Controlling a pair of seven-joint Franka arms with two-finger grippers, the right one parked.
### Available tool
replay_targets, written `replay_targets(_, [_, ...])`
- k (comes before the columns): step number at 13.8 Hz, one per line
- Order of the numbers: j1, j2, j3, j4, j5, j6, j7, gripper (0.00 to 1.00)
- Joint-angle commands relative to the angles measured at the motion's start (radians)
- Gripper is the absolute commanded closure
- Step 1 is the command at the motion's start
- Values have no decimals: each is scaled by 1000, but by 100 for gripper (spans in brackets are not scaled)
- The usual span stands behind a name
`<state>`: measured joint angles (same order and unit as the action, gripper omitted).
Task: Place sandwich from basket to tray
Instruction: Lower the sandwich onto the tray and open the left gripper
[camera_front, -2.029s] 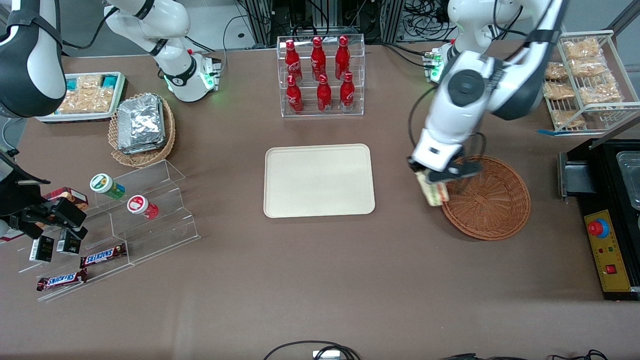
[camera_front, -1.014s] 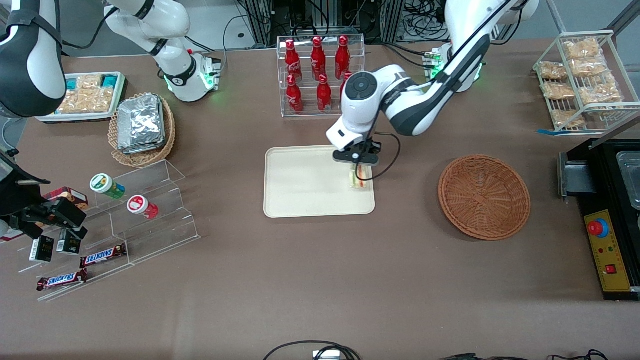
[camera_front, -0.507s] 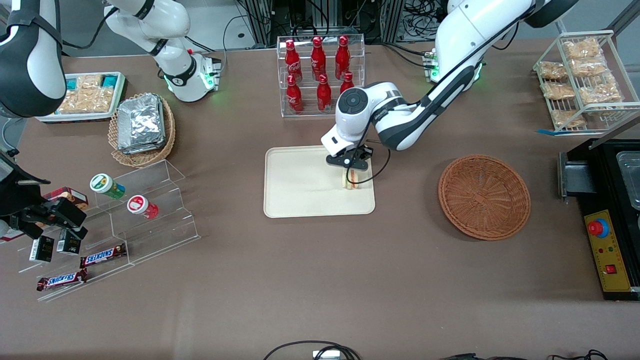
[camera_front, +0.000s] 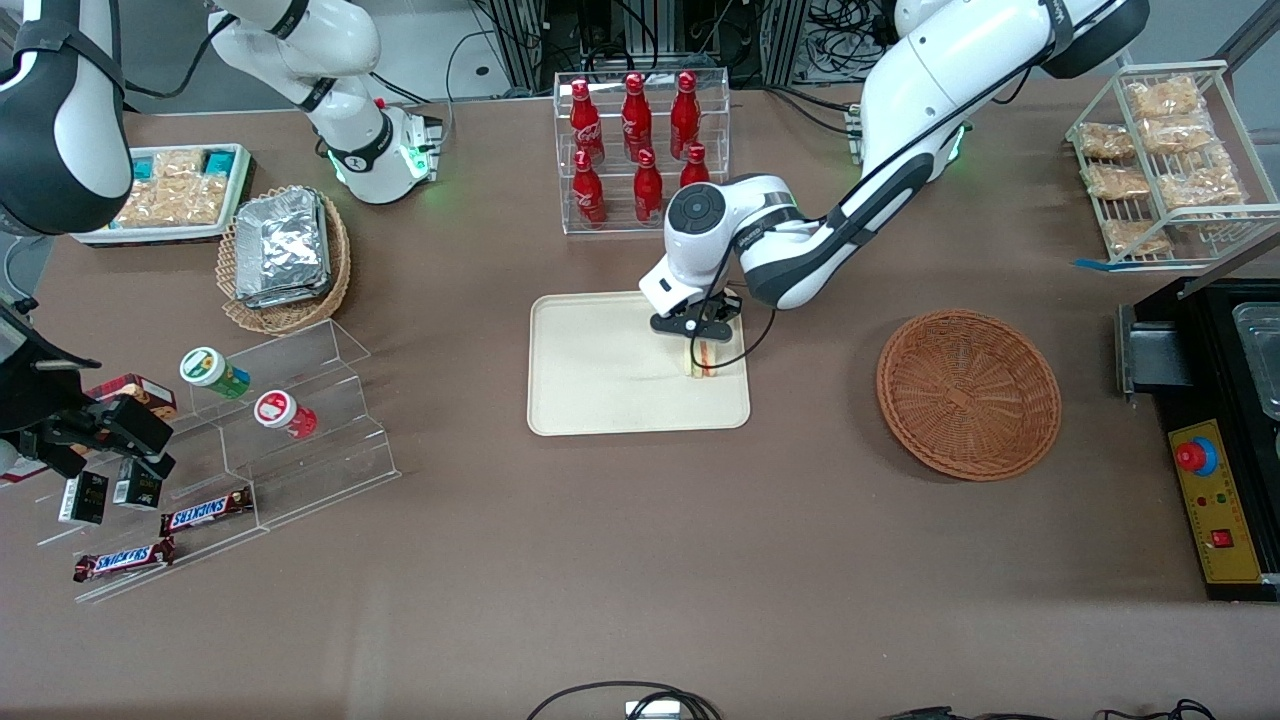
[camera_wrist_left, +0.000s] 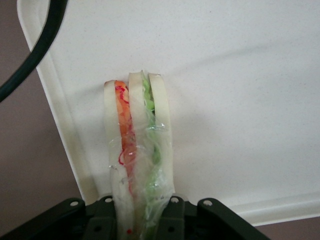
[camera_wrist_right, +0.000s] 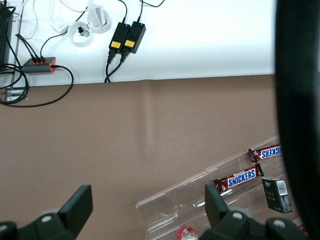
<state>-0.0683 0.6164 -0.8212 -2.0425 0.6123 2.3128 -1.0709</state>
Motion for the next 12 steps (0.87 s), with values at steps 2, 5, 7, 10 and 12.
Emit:
replay_targets(2, [-15,22,4,27,44,-12,-31,19])
replay_targets(5, [-13,11,4,30,49,-19,-35,3])
replay_targets(7, [-10,0,2,44,47,-29,-47,1])
replay_targets(10, [-8,0,-4,158,32,-162,-57,1])
replay_targets(12, [-1,-13,-7,220,20,-216,-98,1])
